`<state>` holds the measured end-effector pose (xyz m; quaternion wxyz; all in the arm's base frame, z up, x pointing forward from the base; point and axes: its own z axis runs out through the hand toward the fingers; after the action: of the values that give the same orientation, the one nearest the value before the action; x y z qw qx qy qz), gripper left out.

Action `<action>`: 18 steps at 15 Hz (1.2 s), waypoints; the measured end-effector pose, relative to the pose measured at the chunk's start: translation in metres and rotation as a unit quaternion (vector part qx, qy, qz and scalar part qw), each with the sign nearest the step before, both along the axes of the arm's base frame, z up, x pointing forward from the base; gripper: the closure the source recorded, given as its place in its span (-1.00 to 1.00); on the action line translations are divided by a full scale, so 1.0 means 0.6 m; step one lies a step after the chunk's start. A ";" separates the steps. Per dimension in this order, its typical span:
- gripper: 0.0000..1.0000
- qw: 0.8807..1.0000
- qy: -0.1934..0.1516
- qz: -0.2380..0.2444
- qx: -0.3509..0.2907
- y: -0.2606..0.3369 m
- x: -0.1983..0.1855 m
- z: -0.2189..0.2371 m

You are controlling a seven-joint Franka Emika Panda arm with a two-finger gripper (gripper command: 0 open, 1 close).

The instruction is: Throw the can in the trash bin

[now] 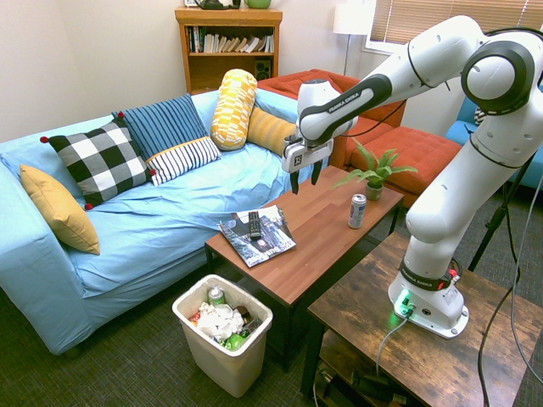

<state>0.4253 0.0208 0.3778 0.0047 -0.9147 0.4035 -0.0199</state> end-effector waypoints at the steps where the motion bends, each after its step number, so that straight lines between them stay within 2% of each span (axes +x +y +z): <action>1: -1.00 1.000 0.000 0.000 0.000 0.000 0.001 0.000; 4: -1.00 1.000 0.002 -0.019 -0.006 -0.028 0.010 -0.022; 9: -1.00 0.995 0.022 -0.101 -0.012 -0.177 0.001 -0.080; 14: -1.00 0.984 0.024 -0.174 -0.041 -0.334 -0.052 -0.166; 18: -1.00 0.972 0.028 -0.224 -0.058 -0.416 -0.081 -0.221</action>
<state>0.3764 -0.2287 0.2453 -0.0643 -0.7997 0.5967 -0.0185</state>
